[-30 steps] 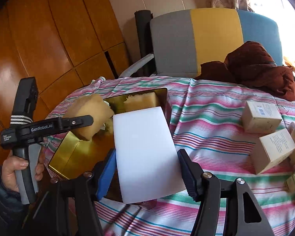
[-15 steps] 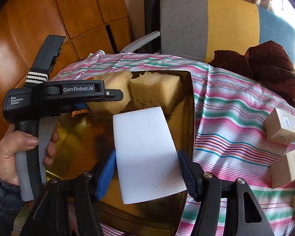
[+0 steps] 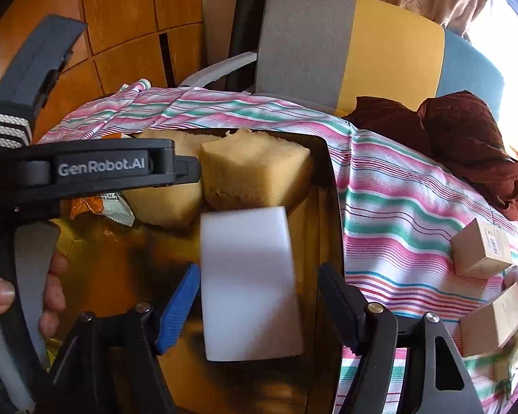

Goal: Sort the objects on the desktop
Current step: 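Carry both sponges into the gold tray and open both tools, then move both open tools back to the remaining boxes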

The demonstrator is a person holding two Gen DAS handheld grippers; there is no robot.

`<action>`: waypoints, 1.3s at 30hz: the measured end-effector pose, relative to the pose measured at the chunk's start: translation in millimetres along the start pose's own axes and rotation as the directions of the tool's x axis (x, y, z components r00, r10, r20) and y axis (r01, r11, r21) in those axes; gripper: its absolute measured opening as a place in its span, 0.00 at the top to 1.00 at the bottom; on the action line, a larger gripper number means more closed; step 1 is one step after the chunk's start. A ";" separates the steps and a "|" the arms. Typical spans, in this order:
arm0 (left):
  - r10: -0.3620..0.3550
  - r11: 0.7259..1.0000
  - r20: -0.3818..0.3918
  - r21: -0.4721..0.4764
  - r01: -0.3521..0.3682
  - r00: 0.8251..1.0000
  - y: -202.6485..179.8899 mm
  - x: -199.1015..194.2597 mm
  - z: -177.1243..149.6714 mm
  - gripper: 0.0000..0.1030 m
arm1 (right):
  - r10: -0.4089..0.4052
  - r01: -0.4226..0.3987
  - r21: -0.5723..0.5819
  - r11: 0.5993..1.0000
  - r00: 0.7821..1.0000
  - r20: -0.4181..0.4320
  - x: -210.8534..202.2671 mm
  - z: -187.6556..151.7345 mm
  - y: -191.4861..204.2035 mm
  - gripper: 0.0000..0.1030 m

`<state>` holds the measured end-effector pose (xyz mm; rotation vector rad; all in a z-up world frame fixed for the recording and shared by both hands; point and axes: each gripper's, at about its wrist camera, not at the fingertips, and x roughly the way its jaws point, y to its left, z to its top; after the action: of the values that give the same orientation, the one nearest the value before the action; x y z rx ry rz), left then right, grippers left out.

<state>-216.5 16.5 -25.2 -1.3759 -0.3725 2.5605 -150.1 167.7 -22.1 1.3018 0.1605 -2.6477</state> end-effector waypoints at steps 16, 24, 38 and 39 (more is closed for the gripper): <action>-0.102 0.991 0.137 0.103 0.088 0.985 -10.7 -67.3 -33.2 0.22 | 0.109 -0.138 0.148 0.979 0.976 0.191 -61.9 -48.1 -43.0 0.21; -0.263 0.925 0.061 0.298 0.234 0.963 -89.4 -83.5 -73.4 0.22 | -0.051 -0.027 0.324 0.946 0.972 0.229 -100.4 -113.1 -117.9 0.20; -0.235 0.782 -0.144 0.559 0.275 0.961 -232.7 -39.1 -136.6 0.22 | -0.273 0.110 0.584 0.804 0.941 0.200 -130.5 -218.9 -239.2 0.19; -0.212 0.768 -0.138 0.588 0.253 0.967 -241.7 -35.3 -138.6 0.22 | -0.273 0.103 0.591 0.800 0.940 0.206 -130.4 -222.5 -243.6 0.19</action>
<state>-65.5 251.3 5.6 -1.0764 0.2641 2.1378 47.7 460.7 -50.7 1.0527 -0.6368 -3.1627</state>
